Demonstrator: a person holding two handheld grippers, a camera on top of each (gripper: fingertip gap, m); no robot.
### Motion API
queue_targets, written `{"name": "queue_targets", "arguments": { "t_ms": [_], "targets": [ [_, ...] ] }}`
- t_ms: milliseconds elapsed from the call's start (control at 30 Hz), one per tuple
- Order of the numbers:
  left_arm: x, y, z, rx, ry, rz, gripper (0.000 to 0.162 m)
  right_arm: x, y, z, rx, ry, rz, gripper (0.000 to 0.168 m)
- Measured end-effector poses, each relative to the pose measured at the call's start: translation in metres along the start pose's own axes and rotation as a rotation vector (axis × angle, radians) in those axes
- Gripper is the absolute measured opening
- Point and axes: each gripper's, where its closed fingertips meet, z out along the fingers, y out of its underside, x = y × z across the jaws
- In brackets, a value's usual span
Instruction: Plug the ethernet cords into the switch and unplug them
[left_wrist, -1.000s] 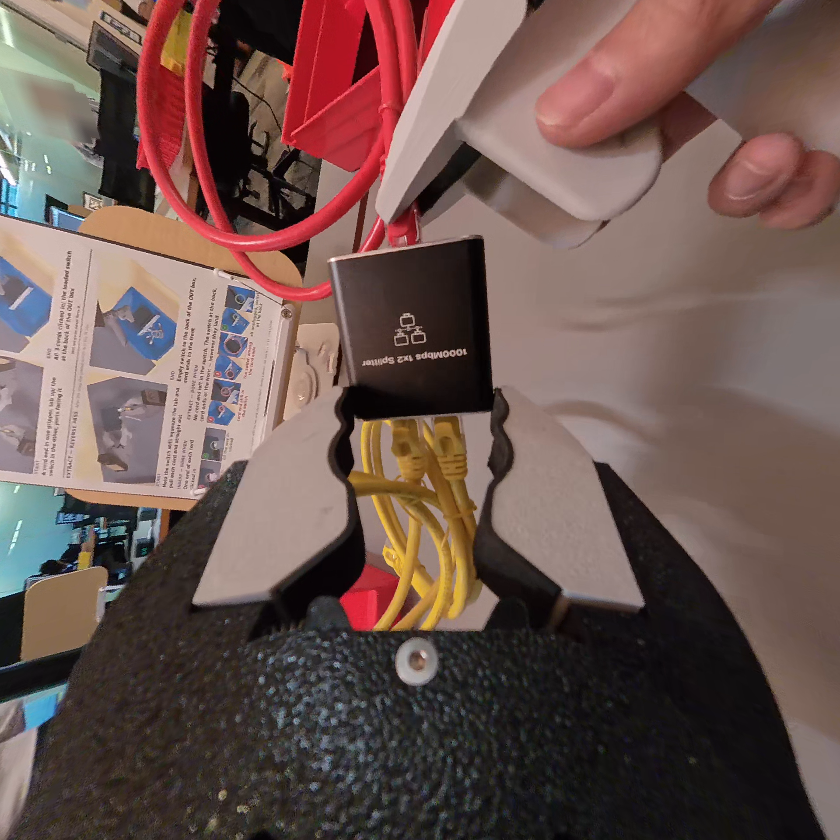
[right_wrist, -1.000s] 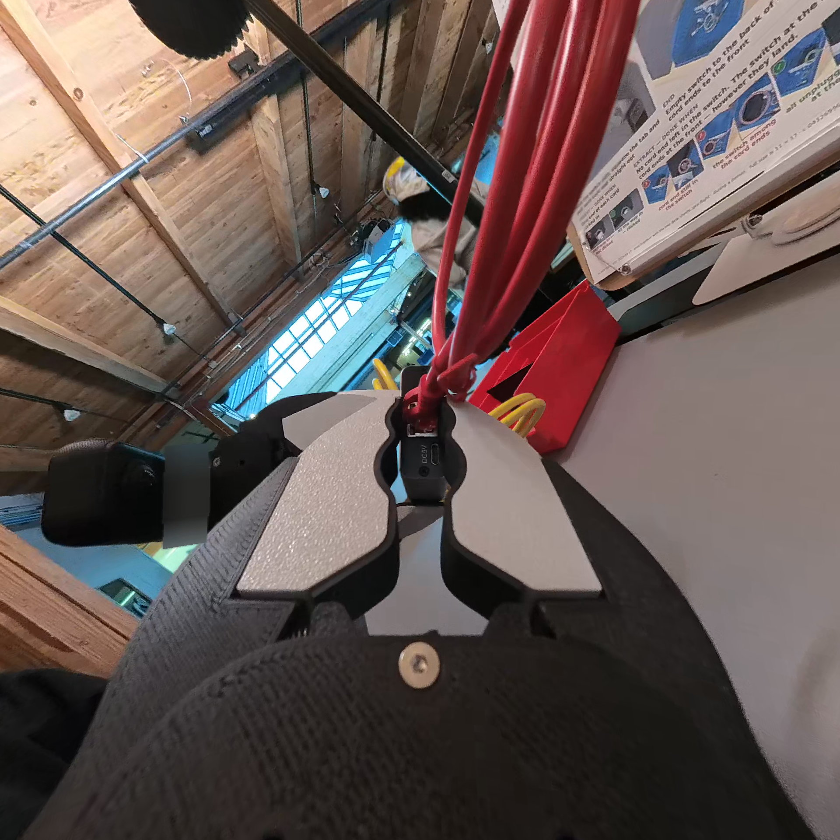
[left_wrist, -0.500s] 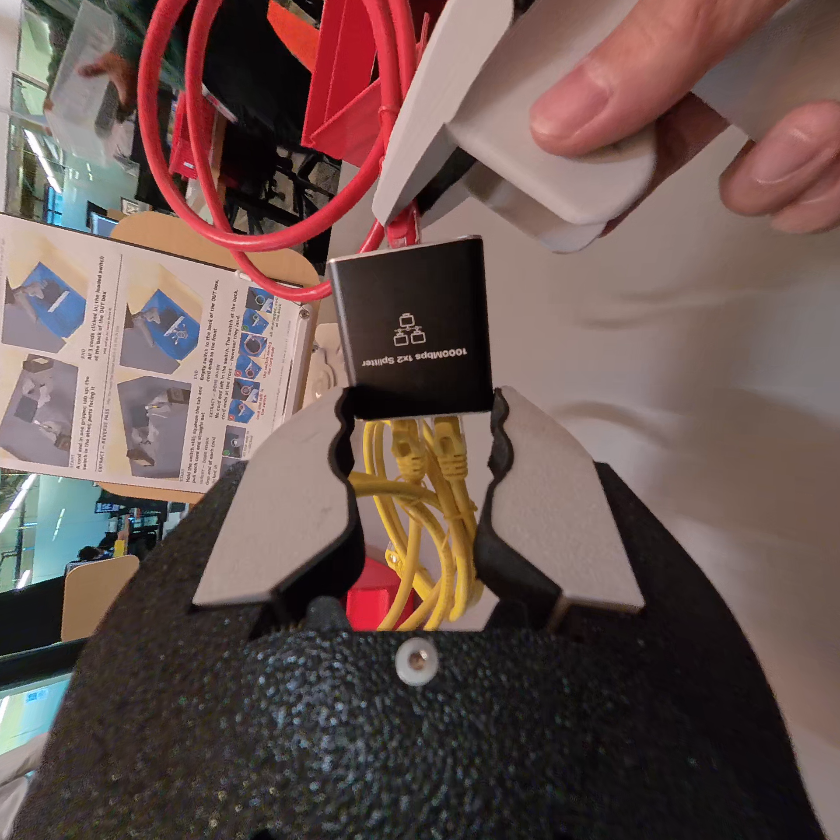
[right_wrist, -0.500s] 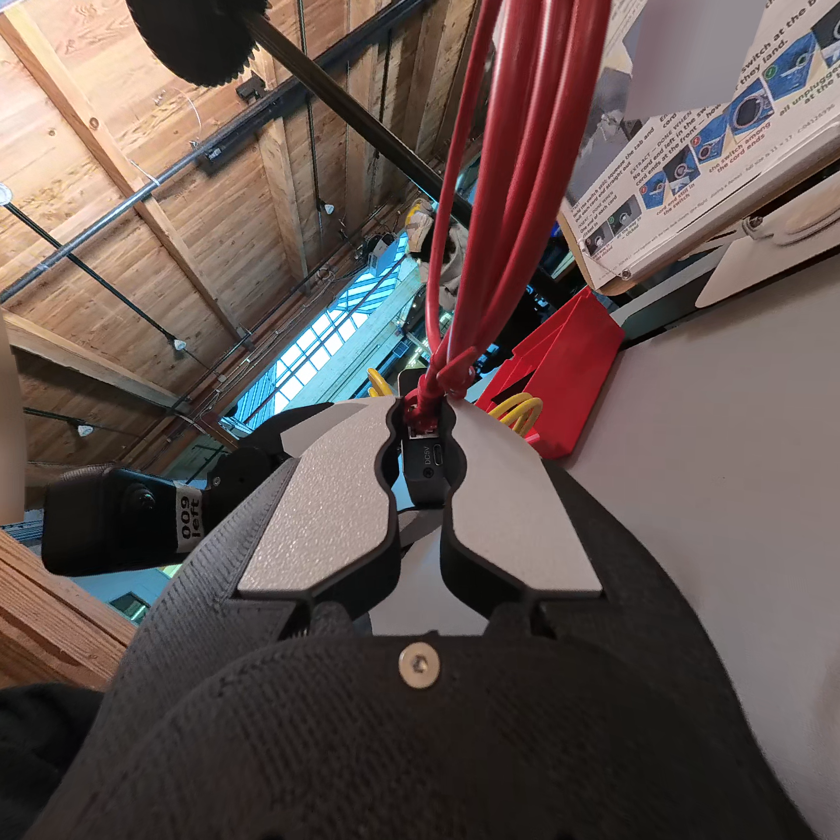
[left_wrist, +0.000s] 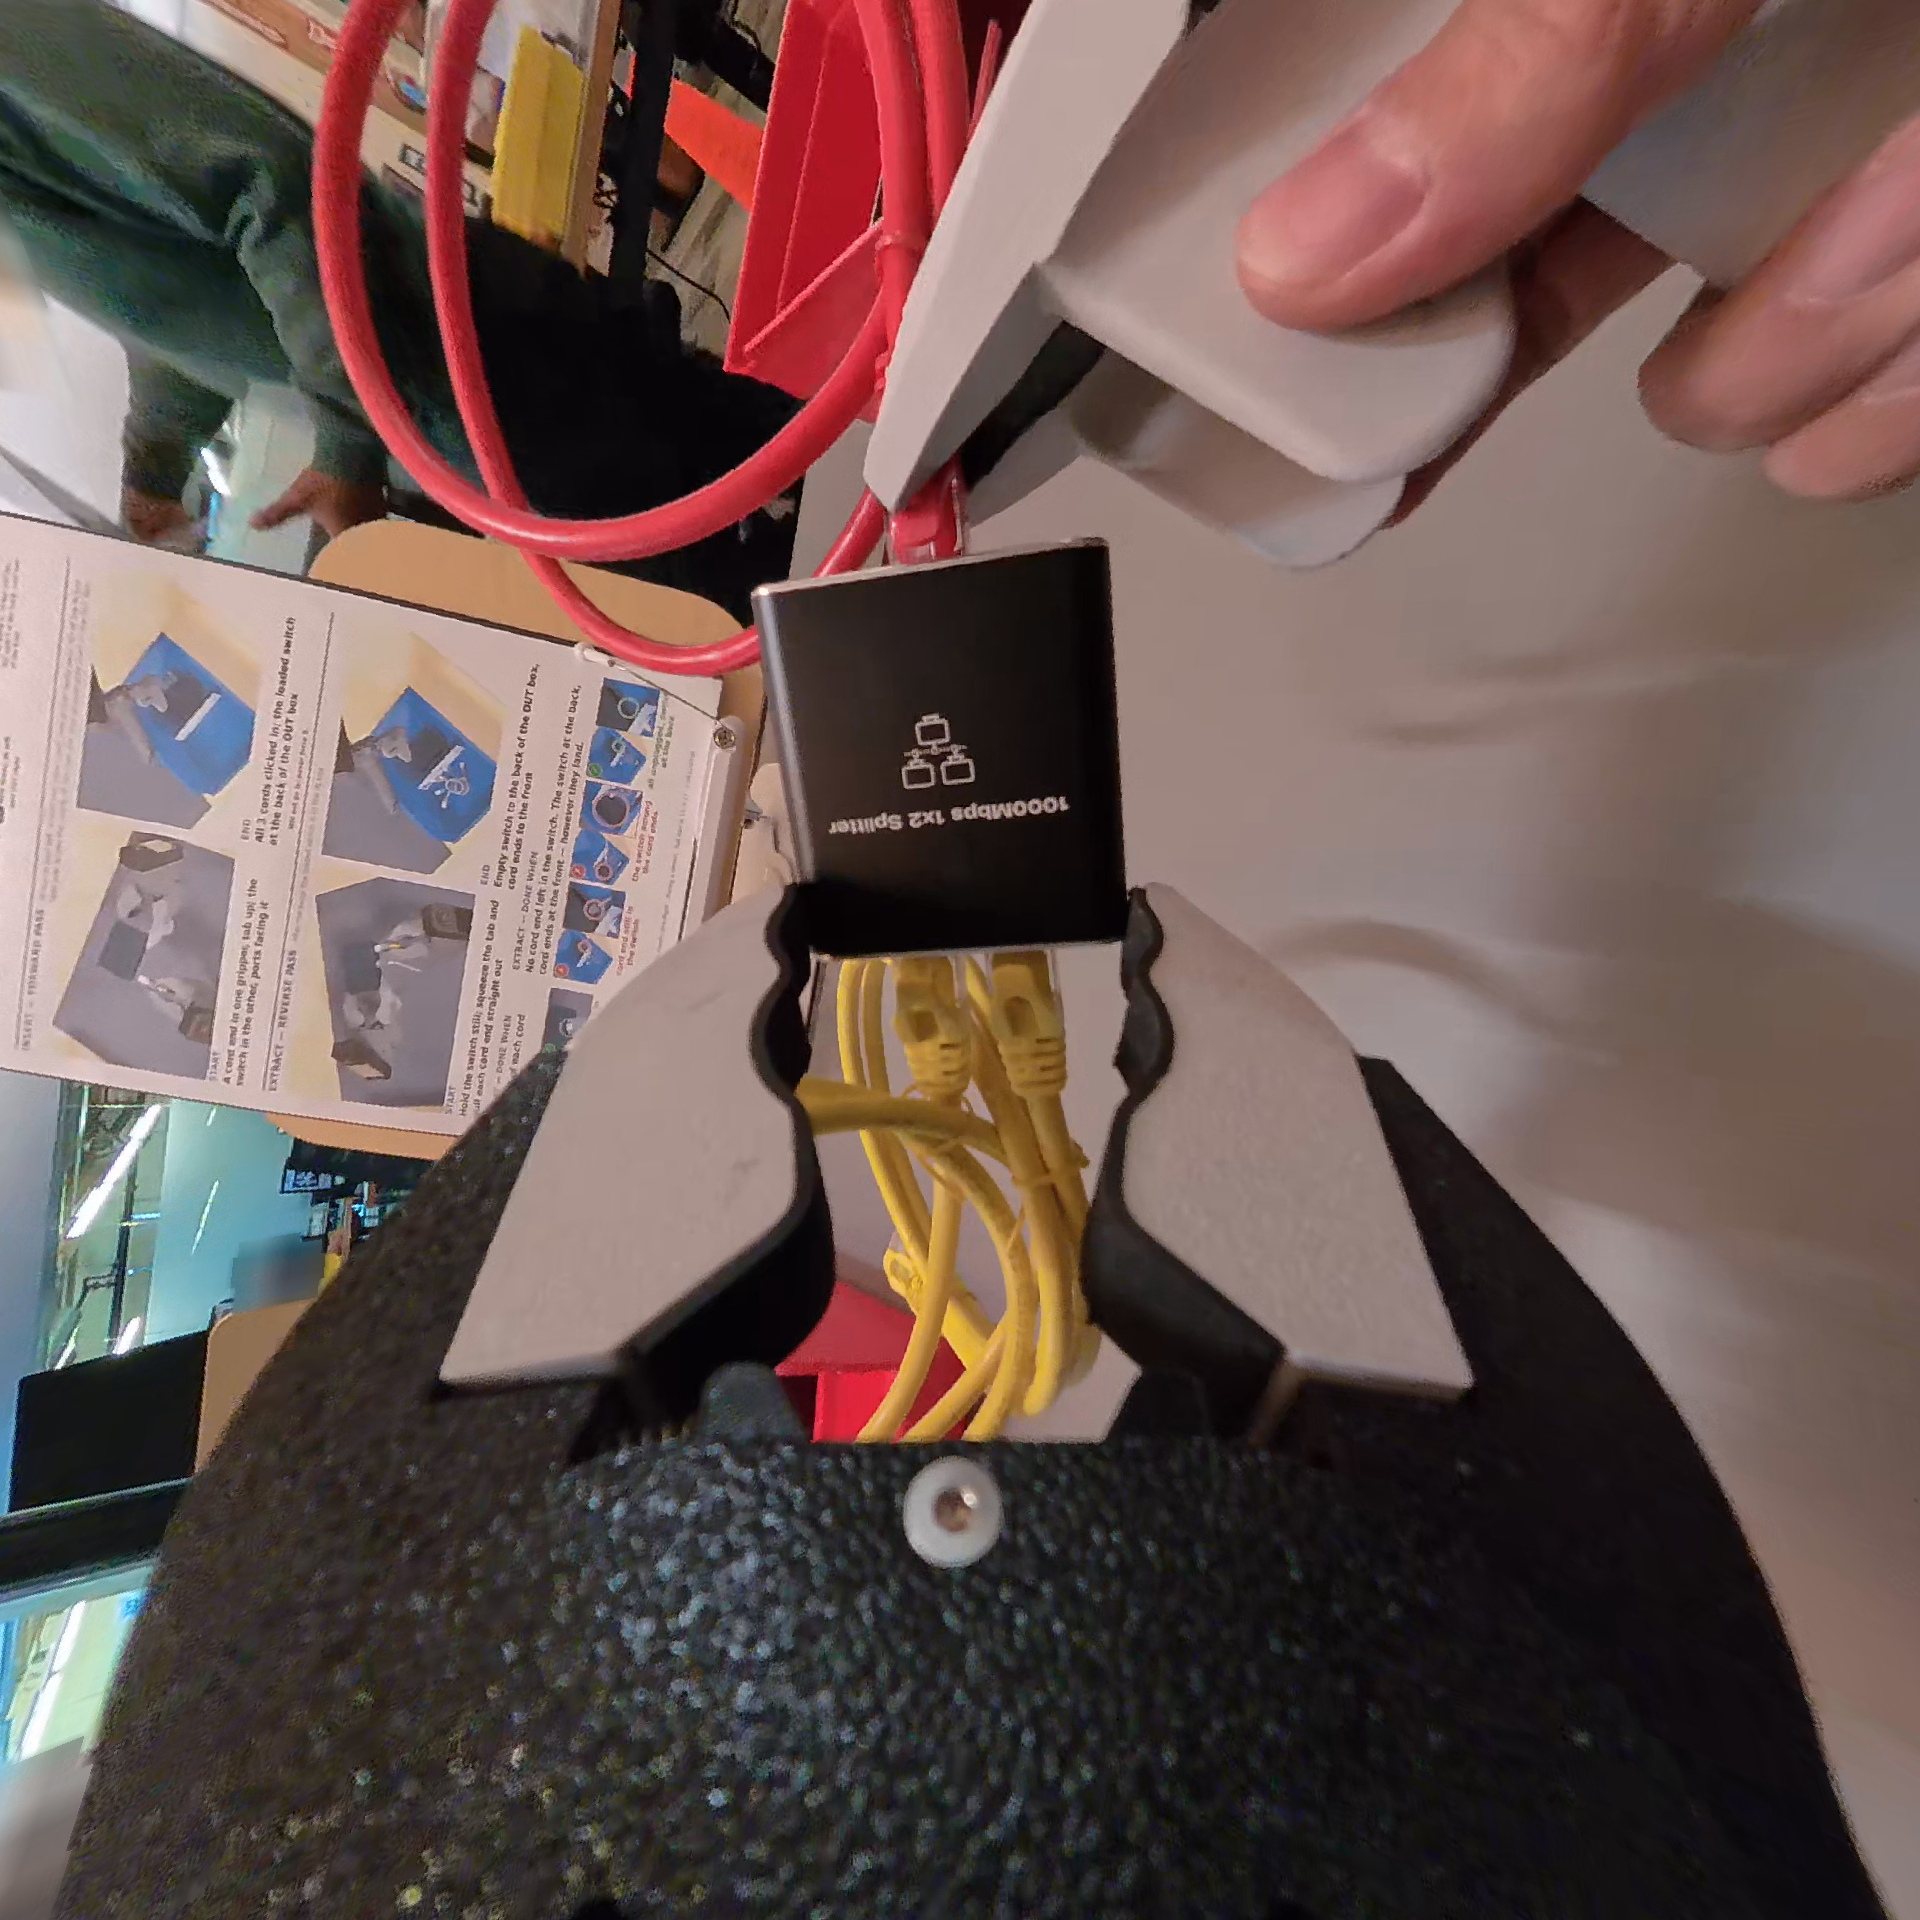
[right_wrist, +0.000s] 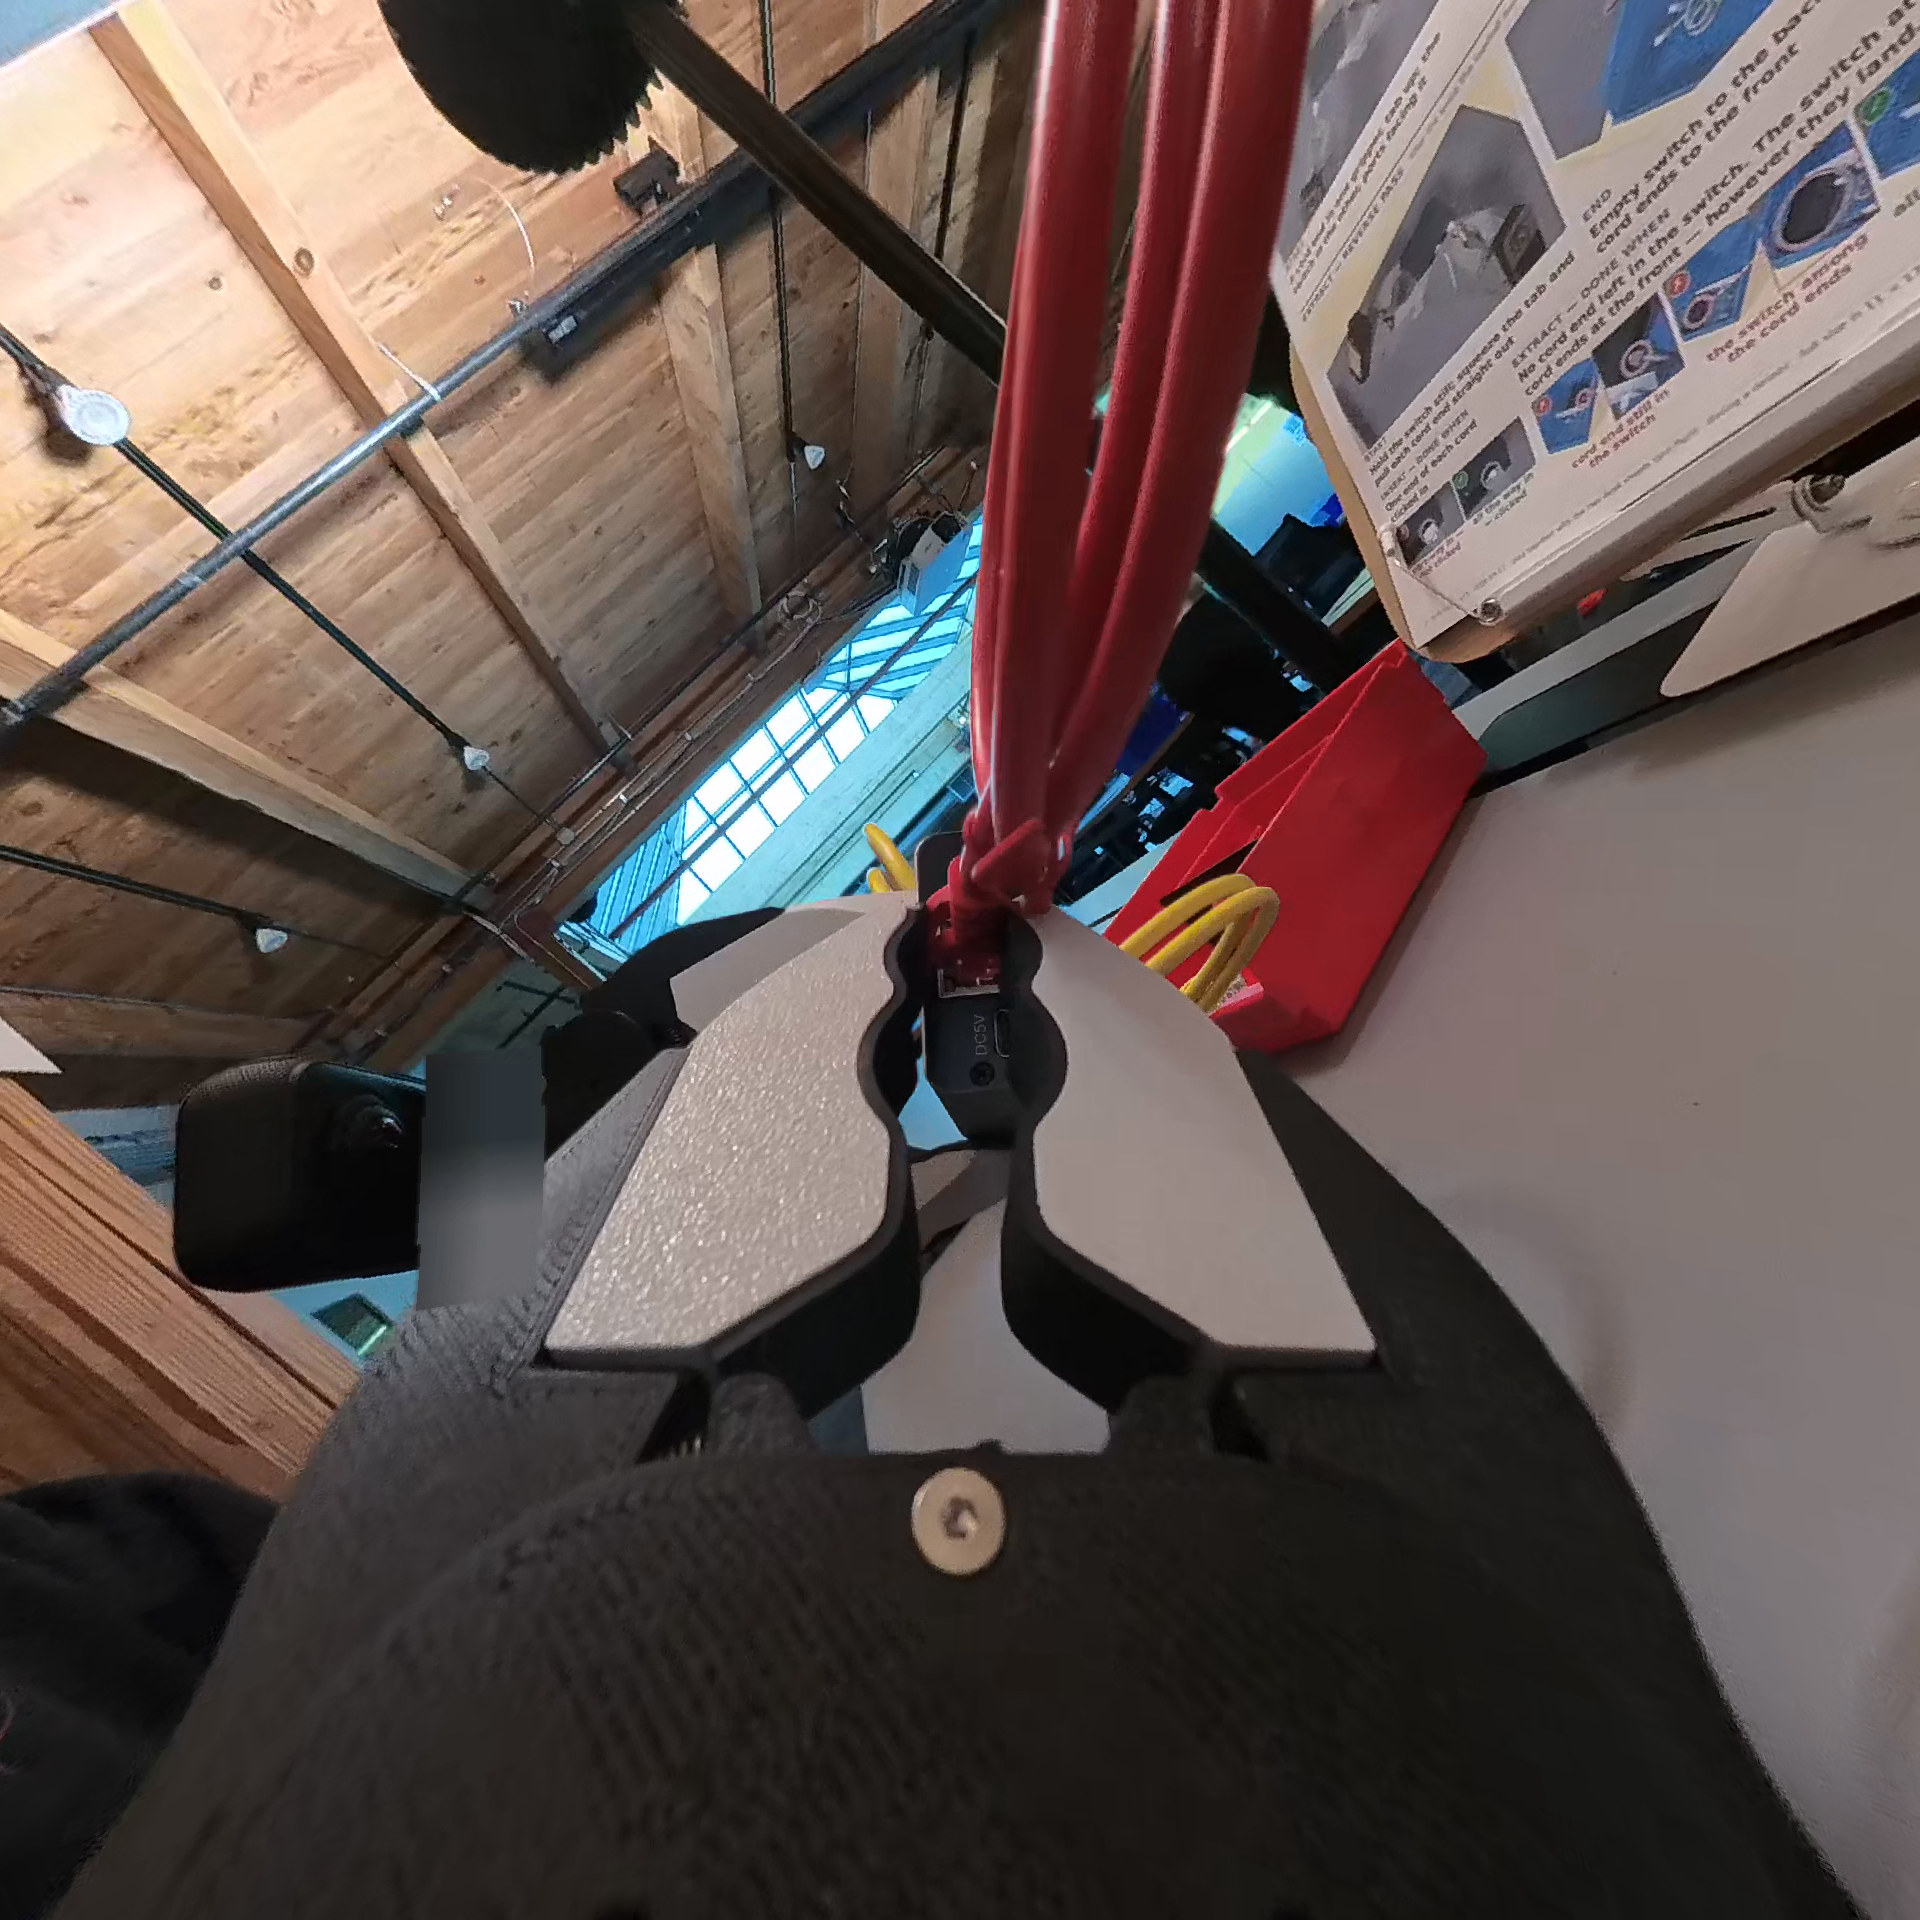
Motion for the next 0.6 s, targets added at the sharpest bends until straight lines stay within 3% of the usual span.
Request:
{"name": "queue_targets", "arguments": {
  "t_ms": [33,267,467,600],
  "targets": [
    [-0.001,0.0,-0.001,0.009,-0.005,0.003,0.058,-0.002,0.0,0.0,-0.003,-0.007,-0.004,0.014],
    [-0.003,-0.009,-0.005,0.034,-0.033,0.027,0.058,-0.003,-0.005,-0.004,0.023,-0.055,0.076,0.014],
    [-0.001,-0.01,-0.008,0.01,-0.049,0.017,0.058,-0.006,-0.004,-0.005,-0.011,0.012,-0.104,0.014],
    [-0.006,-0.012,-0.01,-0.016,-0.094,0.045,0.058,-0.012,-0.008,-0.005,0.008,-0.027,-0.1,0.014]
  ]
}}
